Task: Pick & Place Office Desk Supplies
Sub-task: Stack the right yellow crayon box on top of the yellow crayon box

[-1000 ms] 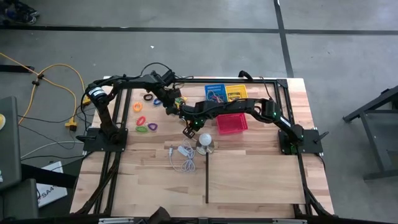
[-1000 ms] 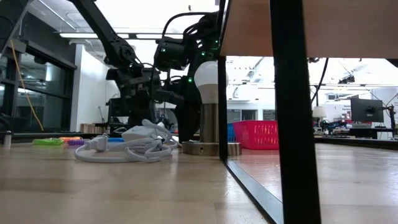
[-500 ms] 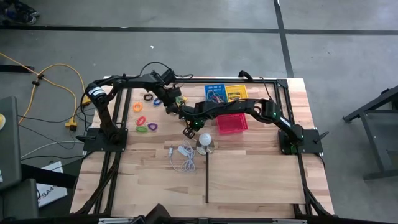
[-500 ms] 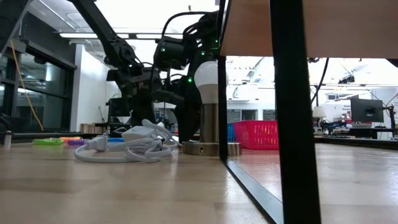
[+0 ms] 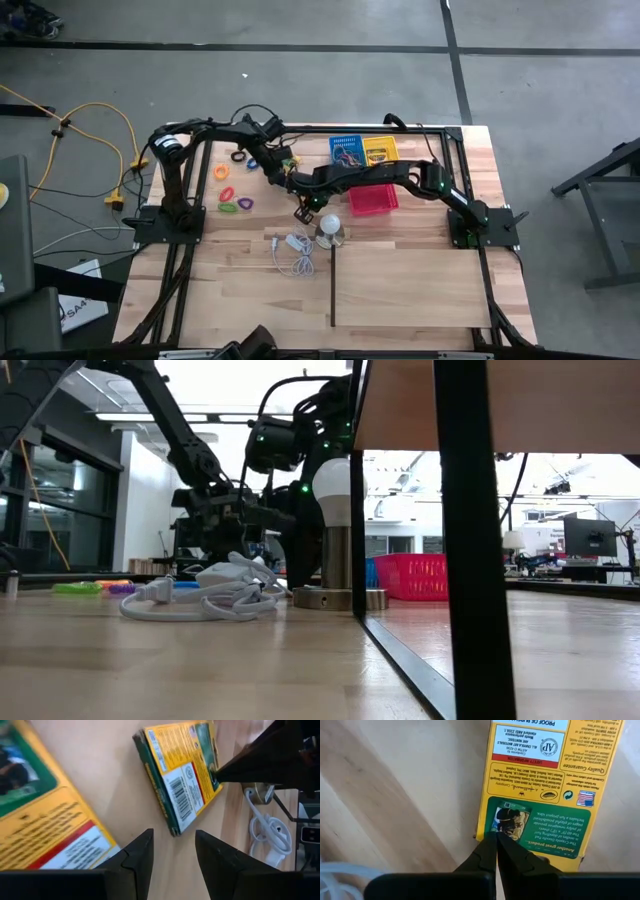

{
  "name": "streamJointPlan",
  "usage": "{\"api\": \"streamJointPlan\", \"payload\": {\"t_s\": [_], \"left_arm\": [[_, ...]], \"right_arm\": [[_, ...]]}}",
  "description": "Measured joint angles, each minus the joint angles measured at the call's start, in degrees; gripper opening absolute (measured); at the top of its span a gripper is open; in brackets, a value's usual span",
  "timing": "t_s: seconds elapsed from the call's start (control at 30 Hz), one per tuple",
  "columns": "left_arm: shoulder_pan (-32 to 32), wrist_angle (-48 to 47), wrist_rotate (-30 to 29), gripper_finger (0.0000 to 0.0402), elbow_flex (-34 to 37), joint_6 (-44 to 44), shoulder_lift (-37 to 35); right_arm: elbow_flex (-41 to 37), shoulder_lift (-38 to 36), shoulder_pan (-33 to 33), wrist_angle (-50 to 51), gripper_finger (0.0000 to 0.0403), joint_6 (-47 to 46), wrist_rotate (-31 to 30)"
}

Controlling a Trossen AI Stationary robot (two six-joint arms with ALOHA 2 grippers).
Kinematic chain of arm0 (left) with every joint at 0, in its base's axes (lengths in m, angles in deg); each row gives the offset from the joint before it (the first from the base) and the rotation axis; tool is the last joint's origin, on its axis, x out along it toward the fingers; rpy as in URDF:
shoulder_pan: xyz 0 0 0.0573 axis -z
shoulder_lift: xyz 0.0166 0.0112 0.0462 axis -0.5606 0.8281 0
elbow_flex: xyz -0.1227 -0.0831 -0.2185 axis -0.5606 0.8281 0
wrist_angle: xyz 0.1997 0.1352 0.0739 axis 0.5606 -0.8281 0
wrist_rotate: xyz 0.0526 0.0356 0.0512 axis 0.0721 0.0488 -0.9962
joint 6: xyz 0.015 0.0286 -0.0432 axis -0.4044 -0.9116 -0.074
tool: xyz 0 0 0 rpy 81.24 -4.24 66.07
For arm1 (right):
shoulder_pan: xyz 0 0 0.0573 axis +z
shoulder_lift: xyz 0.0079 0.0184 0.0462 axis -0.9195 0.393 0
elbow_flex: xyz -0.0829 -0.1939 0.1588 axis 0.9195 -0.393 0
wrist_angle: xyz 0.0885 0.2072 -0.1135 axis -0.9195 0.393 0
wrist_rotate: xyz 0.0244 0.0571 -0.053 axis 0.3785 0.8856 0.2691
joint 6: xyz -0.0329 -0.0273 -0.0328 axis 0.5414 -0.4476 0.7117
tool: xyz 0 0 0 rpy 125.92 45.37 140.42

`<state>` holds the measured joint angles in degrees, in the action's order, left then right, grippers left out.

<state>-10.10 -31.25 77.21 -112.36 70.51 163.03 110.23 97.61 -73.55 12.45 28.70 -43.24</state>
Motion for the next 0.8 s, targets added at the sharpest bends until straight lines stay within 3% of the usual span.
{"api": "streamJointPlan", "payload": {"t_s": [0.8], "left_arm": [[3.9,2.8,-1.9,0.0140,0.0,4.4,0.5]], "right_arm": [[0.0,0.0,1.0,-0.1,0.0002,-0.6,0.1]]}}
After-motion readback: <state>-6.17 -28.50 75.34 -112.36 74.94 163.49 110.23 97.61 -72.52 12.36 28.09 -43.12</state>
